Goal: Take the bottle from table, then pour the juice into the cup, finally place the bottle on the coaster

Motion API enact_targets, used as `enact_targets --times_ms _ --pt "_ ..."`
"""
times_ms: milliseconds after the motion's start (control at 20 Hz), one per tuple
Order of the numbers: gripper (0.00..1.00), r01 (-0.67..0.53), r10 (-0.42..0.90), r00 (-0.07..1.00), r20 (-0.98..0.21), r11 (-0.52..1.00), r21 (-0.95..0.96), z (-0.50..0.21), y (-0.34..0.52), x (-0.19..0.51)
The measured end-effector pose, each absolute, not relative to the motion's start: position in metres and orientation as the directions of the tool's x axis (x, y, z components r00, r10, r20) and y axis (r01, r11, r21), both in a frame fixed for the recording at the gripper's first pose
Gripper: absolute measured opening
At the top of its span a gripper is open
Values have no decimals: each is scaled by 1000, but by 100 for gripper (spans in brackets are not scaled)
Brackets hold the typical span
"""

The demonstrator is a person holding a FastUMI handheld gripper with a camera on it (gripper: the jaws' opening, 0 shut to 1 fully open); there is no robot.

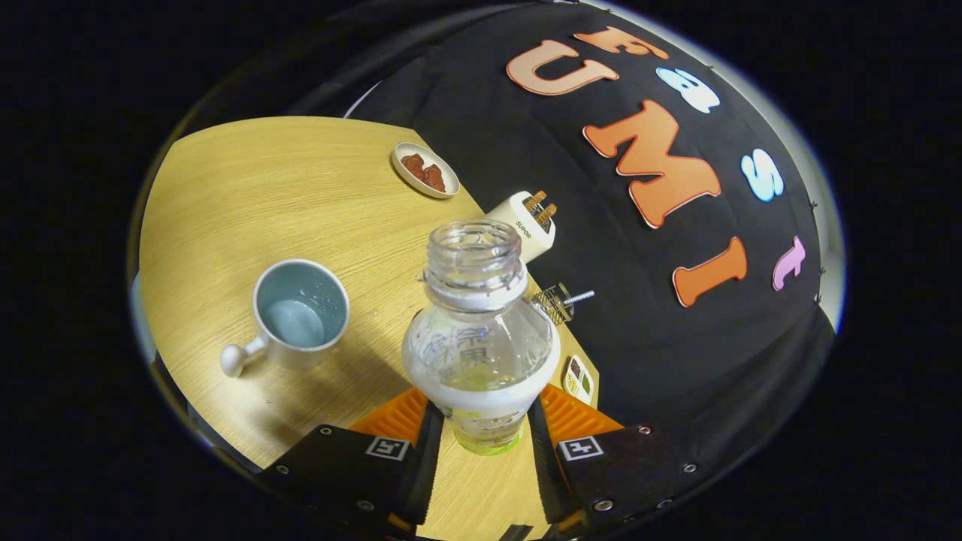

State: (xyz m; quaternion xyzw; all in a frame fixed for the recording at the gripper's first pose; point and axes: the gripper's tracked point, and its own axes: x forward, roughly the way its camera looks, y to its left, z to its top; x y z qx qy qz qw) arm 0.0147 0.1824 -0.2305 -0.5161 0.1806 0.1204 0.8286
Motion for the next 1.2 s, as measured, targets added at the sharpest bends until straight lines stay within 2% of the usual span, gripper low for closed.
enact_targets --times_ms 700,1200 --pt "58 -298 48 954 -296 19 -954 -241 200 36" --pt "57 -277 85 953 -290 -138 -951 -243 208 37"
